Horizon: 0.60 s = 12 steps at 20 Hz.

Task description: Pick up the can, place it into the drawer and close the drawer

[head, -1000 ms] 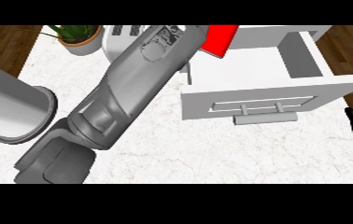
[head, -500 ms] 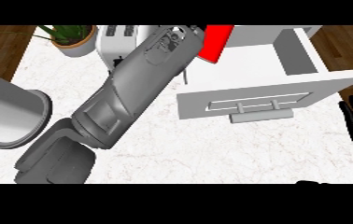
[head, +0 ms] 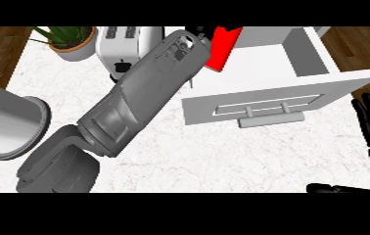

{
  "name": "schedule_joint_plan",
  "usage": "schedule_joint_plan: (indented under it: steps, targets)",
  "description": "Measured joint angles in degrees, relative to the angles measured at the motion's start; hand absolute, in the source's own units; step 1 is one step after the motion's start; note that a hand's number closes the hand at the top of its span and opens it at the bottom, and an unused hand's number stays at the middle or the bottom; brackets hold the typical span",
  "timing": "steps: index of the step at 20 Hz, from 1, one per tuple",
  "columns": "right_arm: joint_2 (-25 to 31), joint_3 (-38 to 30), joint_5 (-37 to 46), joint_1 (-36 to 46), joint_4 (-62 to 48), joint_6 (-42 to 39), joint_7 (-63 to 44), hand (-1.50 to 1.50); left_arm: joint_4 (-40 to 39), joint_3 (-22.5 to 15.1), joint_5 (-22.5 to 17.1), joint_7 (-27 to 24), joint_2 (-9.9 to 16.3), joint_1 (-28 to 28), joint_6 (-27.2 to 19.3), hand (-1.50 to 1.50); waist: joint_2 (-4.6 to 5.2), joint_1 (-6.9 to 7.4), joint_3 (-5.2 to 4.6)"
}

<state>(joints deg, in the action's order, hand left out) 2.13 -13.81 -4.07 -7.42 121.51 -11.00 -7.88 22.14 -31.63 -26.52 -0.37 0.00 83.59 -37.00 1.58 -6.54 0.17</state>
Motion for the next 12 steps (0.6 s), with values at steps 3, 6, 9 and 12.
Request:
schedule_joint_plan:
  steps: [3, 6, 9, 12]
  targets:
    - [0.4, -0.2, -0.2, 0.9, -0.3, 0.0, -0.1, -1.50, -0.9, -1.2, -0.6, -0.2, 0.0, 0.0, -1.0, -1.50, 0.14, -0.42, 0.01]
    - [0.6, -0.2, -0.1, 0.7, 0.0, -0.3, 0.1, -1.50, -1.8, -1.8, -1.4, -1.2, 0.0, -0.6, -1.9, -1.50, 0.21, -0.63, 0.00]
    - [1.0, -0.3, -0.2, 1.7, -0.6, -0.3, -0.1, -1.50, -2.1, -2.2, -2.2, -2.0, 0.0, -1.0, -3.4, -1.50, 0.29, -0.72, 0.00]
    - [1.3, -0.4, -0.4, 1.6, -0.5, -0.6, 0.1, -1.50, -2.4, -2.6, -3.1, -3.0, 0.0, -1.8, -4.6, -1.50, 0.35, -1.00, 0.00]
